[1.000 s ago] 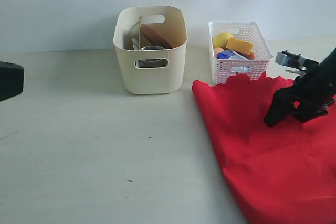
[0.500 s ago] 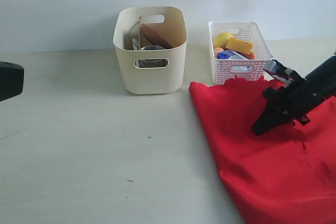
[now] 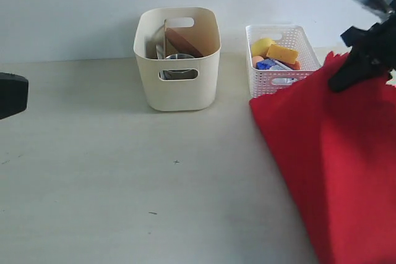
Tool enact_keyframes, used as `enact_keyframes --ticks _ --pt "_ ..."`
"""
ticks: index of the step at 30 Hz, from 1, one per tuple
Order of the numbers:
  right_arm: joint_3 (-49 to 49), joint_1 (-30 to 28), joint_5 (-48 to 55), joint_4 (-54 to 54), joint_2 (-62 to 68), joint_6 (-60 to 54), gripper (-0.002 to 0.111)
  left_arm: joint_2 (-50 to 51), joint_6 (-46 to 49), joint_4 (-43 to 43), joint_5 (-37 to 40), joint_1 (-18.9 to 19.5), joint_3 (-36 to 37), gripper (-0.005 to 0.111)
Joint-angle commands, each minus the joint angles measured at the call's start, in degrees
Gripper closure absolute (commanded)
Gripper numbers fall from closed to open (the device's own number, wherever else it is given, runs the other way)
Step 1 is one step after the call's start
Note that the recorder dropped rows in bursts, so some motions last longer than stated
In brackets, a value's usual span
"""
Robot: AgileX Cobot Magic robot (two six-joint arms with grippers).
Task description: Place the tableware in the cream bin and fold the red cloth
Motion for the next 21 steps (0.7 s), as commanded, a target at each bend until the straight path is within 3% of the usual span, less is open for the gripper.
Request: enact_keyframes --ticks 1,8,21 --pt "-2.2 -3.6 -0.2 -3.4 -4.9 3.2 0.108 -0.3 -0.2 0.1 -0.3 0.0 0.1 0.013" --pt "-2.7 -10.1 -0.3 -15.8 -5.1 10.8 0.108 -0.3 -0.1 0.1 -0.1 0.0 0.1 0.013" --pt "-2.7 -19.0 -16.3 -31.0 8.8 20.1 0.108 -0.3 -0.1 0.1 -0.1 0.0 0.1 0.013"
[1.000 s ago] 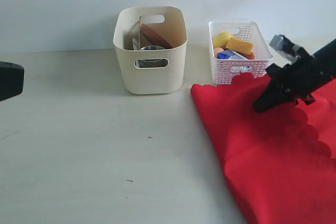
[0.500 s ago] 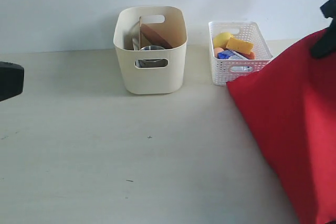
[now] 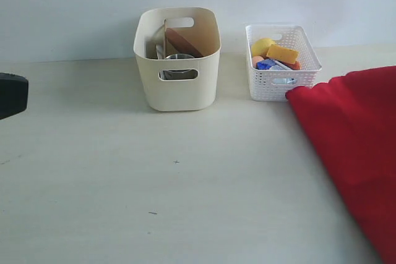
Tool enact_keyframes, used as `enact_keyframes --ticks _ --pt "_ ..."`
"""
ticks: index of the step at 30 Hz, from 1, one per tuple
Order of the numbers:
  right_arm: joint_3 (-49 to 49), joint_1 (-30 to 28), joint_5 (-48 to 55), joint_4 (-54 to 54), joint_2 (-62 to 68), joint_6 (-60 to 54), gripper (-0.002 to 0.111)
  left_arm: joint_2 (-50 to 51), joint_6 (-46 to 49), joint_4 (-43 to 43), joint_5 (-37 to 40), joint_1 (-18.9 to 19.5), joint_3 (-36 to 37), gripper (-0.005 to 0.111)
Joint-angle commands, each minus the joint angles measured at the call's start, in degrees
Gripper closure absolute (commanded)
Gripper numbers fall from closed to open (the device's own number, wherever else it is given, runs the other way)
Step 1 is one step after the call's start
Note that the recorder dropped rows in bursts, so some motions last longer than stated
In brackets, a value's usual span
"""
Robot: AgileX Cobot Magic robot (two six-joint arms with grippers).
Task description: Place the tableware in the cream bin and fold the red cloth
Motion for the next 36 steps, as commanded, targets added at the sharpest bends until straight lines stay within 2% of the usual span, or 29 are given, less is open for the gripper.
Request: enact_keyframes --ticks 1,3,5,7,12,14,15,25,30,36 --pt "-0.3 -2.7 -5.7 -2.4 7.6 1.3 0.108 -0.3 -0.1 0.1 -0.1 0.0 0.1 0.013" --pt "-0.3 -3.4 -7.2 -2.3 11.7 1.0 0.108 -0.3 -0.2 0.1 -0.1 0.0 0.1 0.013" --pt "-0.3 -3.6 -8.6 -2.5 15.4 0.7 0.101 -0.3 -0.2 0.1 -0.1 0.0 0.1 0.013" --pt "-0.3 -3.6 -9.5 -2.8 18.5 0.7 0.089 -0.3 -0.2 0.1 -0.1 0.0 0.1 0.013" --pt "-0.5 -3.6 -13.1 -2.8 20.9 1.3 0.038 -0.3 -0.2 0.1 0.0 0.0 0.1 0.013" --pt "-1.6 -3.6 -12.0 -2.8 19.5 1.7 0.025 -0.3 -0.2 0.1 0.0 0.0 0.1 0.013" --pt "-2.2 -3.6 -11.2 -2.8 18.3 2.5 0.022 -0.3 -0.3 0.1 0.0 0.0 0.1 0.013" --pt "-2.7 -3.6 -11.2 -2.8 1.3 2.5 0.023 -0.3 -0.5 -0.1 -0.1 0.0 0.1 0.013" --pt "0.2 -3.6 -10.7 -7.0 -1.6 6.2 0.023 -0.3 -0.5 0.1 -0.1 0.0 0.1 0.013" --pt "6.2 -4.3 -16.1 -8.1 -0.9 6.4 0.023 -0.3 -0.5 0.2 0.1 0.0 0.1 0.013"
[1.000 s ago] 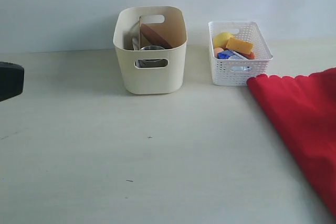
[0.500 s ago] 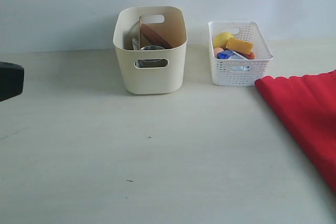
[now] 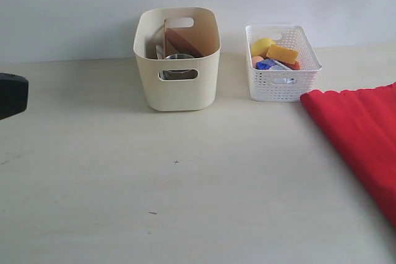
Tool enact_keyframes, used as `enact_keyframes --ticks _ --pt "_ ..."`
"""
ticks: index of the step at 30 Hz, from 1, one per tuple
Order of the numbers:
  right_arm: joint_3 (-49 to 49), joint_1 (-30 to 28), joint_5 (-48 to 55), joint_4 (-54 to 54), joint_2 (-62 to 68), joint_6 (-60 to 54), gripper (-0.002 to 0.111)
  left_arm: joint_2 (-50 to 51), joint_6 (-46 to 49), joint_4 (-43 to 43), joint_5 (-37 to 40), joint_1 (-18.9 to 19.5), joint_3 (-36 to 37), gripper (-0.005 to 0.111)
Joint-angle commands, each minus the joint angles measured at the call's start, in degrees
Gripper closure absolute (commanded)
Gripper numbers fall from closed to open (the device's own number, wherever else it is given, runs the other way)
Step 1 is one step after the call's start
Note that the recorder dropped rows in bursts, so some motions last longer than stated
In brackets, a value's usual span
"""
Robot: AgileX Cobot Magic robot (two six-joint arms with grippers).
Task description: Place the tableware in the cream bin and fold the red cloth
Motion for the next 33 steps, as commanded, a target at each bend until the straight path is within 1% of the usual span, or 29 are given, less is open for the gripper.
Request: enact_keyframes --ticks 1,7,10,15,18,20,24,31,33 --pt "2.9 -1.1 -3.7 -0.2 1.2 0.5 0.023 -0.3 -0.4 0.2 0.1 0.0 0.1 0.013" --pt "3.1 -2.1 -3.4 2.3 4.8 -0.7 0.023 -1.1 -3.3 1.9 0.6 0.0 0.3 0.013" --pt "3.1 -3.4 -4.8 1.7 6.1 -0.9 0.023 -4.6 -6.5 5.0 0.8 0.0 1.9 0.013" --pt "1.3 -7.2 -5.3 2.4 7.8 -2.4 0.023 -10.9 -10.8 9.0 -0.2 0.0 4.7 0.013" --pt "-0.7 -9.5 -3.1 5.6 10.0 -7.4 0.023 -13.5 -10.9 9.0 -0.6 0.0 5.8 0.013" --pt "-2.4 -10.7 -1.1 9.9 12.2 -12.3 0.023 -14.4 -11.6 9.0 -0.6 0.0 6.5 0.013" --pt "-5.6 -12.0 3.2 16.7 16.5 -21.3 0.023 -16.1 -12.4 9.1 -1.2 0.0 7.3 0.013" --pt "-12.6 -12.3 7.2 16.0 20.9 -23.8 0.023 -16.9 -13.4 9.1 -1.4 0.0 7.3 0.013" --pt "-13.9 -12.7 6.8 15.9 21.0 -24.4 0.023 -16.9 -13.5 9.1 -1.3 0.0 7.3 0.013"
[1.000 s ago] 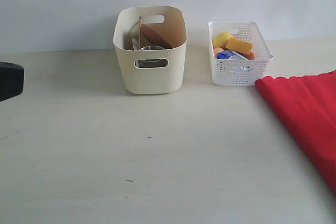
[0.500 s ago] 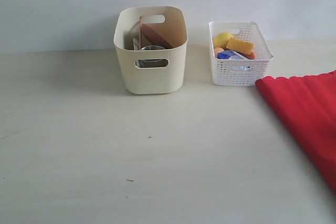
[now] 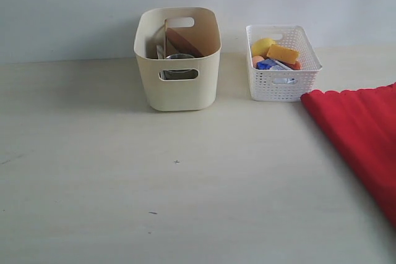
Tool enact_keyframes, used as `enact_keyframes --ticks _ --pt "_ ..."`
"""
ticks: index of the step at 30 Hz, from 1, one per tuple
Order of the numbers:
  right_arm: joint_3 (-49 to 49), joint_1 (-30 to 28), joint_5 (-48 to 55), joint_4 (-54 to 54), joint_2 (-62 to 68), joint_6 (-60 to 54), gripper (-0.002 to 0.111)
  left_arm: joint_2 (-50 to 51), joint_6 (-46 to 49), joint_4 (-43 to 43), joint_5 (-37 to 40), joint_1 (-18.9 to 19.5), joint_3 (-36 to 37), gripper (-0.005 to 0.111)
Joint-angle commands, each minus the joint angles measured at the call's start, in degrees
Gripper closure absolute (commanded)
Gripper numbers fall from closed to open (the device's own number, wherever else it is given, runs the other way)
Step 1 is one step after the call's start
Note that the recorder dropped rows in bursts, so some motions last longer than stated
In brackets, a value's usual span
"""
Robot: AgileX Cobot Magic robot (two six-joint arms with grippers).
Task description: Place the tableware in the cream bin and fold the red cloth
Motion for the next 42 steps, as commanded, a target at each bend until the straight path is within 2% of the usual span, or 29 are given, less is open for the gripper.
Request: enact_keyframes --ticks 1,8,13,21,27,30,36,37,42 --pt "-3.5 -1.0 0.9 0.4 0.5 -2.7 0.023 -0.3 -0.9 0.3 -0.8 0.0 0.3 0.013" --pt "-6.5 -2.8 3.3 1.9 0.8 -6.5 0.023 -0.3 -1.1 0.3 -0.6 0.0 0.3 0.013" --pt "-6.5 -2.8 9.3 8.6 3.5 -13.5 0.023 -0.3 -1.1 0.3 -0.4 0.0 0.3 0.013" --pt "-6.5 -2.8 11.4 9.0 5.3 -14.1 0.024 -0.3 -1.1 0.3 -0.3 0.0 0.3 0.013" --pt "-6.5 -2.8 10.5 8.9 5.8 -14.1 0.029 -0.8 -1.1 0.3 -0.2 0.0 0.3 0.013" --pt "-6.5 -2.6 11.0 9.5 6.7 -14.1 0.043 -1.7 -1.1 0.3 -0.2 0.0 0.3 0.013" --pt "-6.5 -2.4 8.2 9.4 7.2 -13.9 0.102 -3.0 -1.1 0.6 -0.3 0.0 0.3 0.013" --pt "-6.5 -2.4 6.7 9.4 7.1 -12.4 0.108 -3.0 -1.1 0.6 -0.3 0.0 0.3 0.013" --pt "-6.5 -3.2 0.1 9.1 6.2 -4.8 0.108 -2.9 -1.1 1.3 -0.4 0.0 0.3 0.013"
